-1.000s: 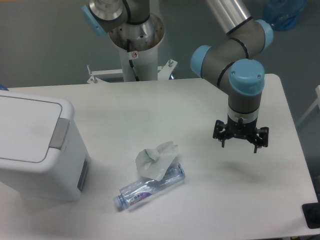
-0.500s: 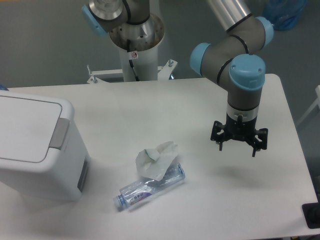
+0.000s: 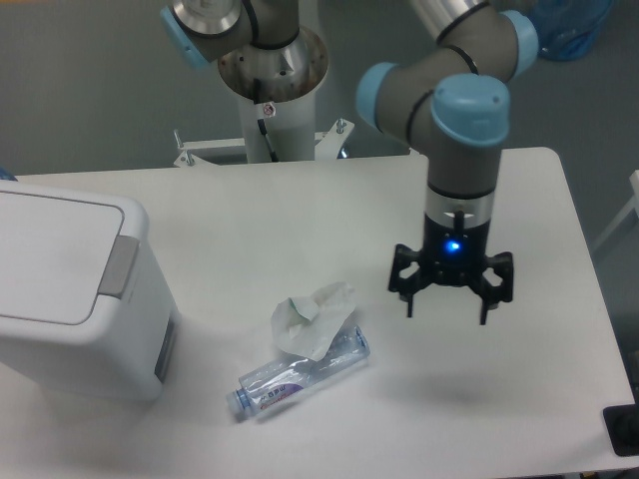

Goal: Open the trash can
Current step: 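Move the gripper over the tissue toward the trash can lid edge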

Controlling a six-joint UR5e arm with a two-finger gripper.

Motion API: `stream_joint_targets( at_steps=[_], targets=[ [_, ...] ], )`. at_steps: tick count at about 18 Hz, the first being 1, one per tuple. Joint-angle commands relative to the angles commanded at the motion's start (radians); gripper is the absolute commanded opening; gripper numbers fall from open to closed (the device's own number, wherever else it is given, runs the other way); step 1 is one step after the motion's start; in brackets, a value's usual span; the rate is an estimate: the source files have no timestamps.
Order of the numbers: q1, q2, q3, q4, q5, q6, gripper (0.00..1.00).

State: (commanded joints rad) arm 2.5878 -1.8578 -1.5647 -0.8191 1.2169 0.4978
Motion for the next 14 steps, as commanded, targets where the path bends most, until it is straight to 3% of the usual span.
stream_joint_targets(
  at_steps=[5,10,14],
  targets=[
    [-0.101,0.083,-0.008,-0.005,-0.103,-0.177,1.0],
    [-0.207,0.111,0.006,-0.002,-0.135,-0.289,1.0],
    [-0.248,0.175,-0.049,0.002,-0.134,-0.334,1.0]
  ],
)
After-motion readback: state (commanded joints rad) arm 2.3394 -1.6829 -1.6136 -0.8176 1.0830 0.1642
